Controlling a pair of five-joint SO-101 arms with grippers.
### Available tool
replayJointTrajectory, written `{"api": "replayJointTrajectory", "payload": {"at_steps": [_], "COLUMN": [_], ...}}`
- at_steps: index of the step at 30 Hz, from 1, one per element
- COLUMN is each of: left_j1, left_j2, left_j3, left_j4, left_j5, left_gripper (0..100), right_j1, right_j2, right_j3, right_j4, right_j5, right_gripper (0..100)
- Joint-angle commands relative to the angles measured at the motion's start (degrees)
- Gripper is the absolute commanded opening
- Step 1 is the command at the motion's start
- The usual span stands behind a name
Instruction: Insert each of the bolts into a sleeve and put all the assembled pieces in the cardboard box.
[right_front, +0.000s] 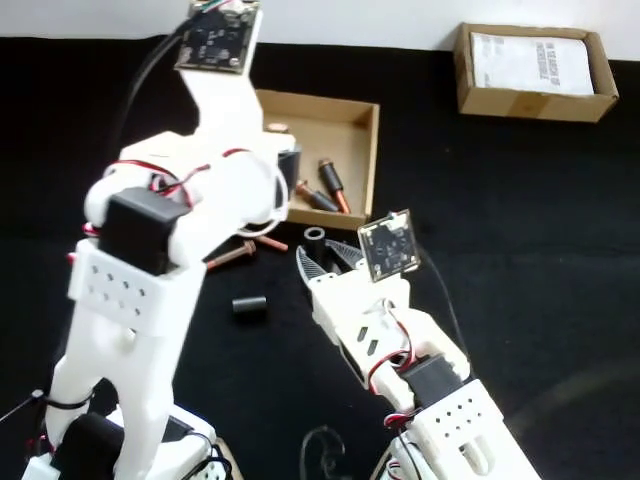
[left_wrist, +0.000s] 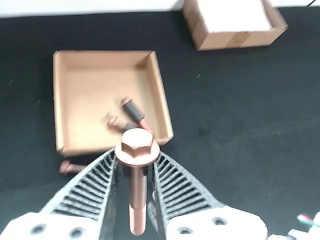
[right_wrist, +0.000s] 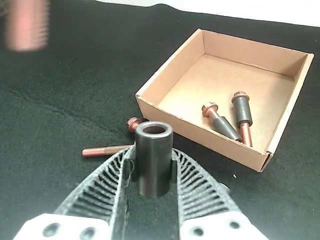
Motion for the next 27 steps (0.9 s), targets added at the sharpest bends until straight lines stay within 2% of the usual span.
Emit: {"api": "replayJointTrajectory", "payload": {"at_steps": [1,7,10,15,19,27], "left_j1": [3.74,10.59,12.09,10.59,5.23,2.68], "left_j2": [-1.98,-1.98,-1.98,-1.98,-1.98,-1.71], "left_j3": [1.63,2.07,1.98,1.98,2.51,5.58], "left_j4": [-6.42,-8.44,-8.44,-8.79,-14.51,-17.05], "left_j5": [0.18,0.18,0.09,-0.09,-0.18,-0.26], "left_gripper": [1,1,1,1,1,1], "right_j1": [-0.31,-0.13,-0.13,2.59,5.32,4.79], "right_j2": [0.04,0.04,0.04,0.04,0.04,0.04], "right_j3": [-0.22,1.89,2.59,2.51,2.42,2.15], "right_j4": [-1.36,-11.12,-12.7,-12.62,-12.62,-12.7], "right_j5": [-0.44,-0.44,-0.44,-0.44,-0.35,-0.35], "right_gripper": [0.6,0.6,0.6,0.6,0.6,0.6]}}
